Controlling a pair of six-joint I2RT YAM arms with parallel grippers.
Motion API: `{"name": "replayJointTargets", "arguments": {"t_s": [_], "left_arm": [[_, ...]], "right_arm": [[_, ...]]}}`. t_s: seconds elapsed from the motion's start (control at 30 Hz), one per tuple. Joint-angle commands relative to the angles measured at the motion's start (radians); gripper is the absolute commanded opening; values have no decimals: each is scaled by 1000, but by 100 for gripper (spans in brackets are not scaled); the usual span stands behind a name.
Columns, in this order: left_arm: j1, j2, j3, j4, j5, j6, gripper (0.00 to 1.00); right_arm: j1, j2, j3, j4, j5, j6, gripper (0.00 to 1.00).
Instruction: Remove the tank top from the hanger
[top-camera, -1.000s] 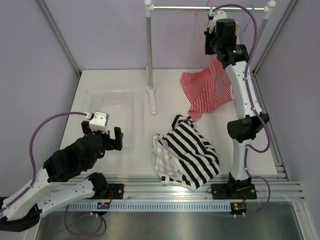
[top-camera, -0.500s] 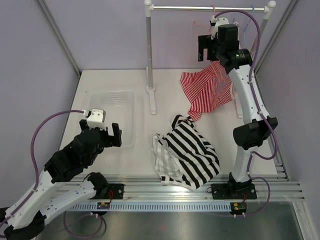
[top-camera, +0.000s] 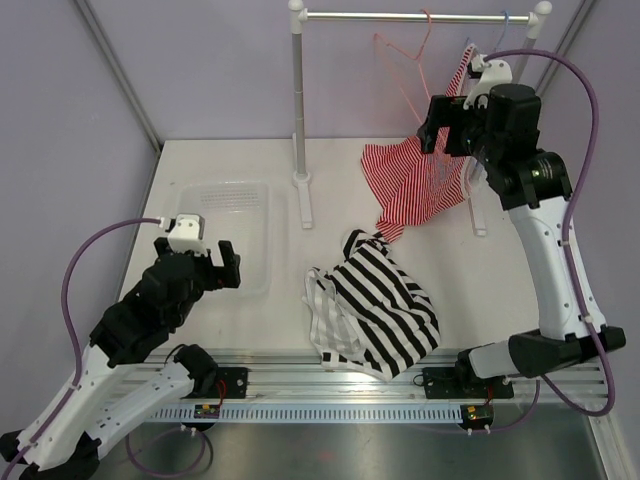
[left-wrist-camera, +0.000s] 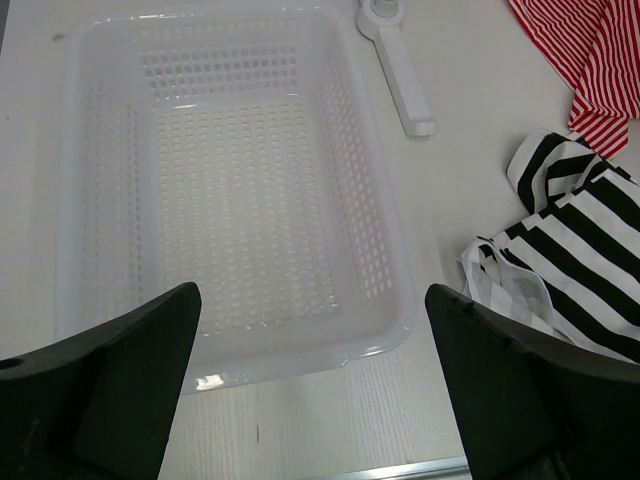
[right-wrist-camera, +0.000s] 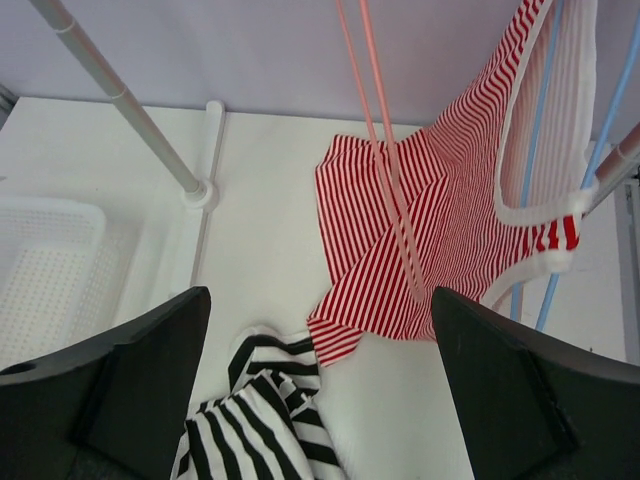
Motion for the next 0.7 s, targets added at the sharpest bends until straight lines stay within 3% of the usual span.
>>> {"name": "replayJointTargets", "arguments": {"t_s": [0.0, 0.1, 0.23, 0.4, 0.5, 0.67], "left_arm": [[18, -19, 0, 55, -16, -2, 99], [39, -36, 0, 52, -55, -19, 99], [59, -40, -3, 48, -70, -27, 99], [73, -34, 0, 40, -86, -33, 99], [78, -36, -3, 40, -83, -33, 99], [101, -25, 2, 40, -55, -27, 99]], "right_arm": [[-5, -89, -65, -15, -56, 61, 100], [-3, -198, -192, 12, -151, 102, 99], [-3, -368, -414, 124, -397, 174, 99], [0, -458, -632, 152, -538, 239, 99], [29, -478, -717, 123, -507, 243, 100], [127, -386, -786, 43, -329, 262, 100]]}}
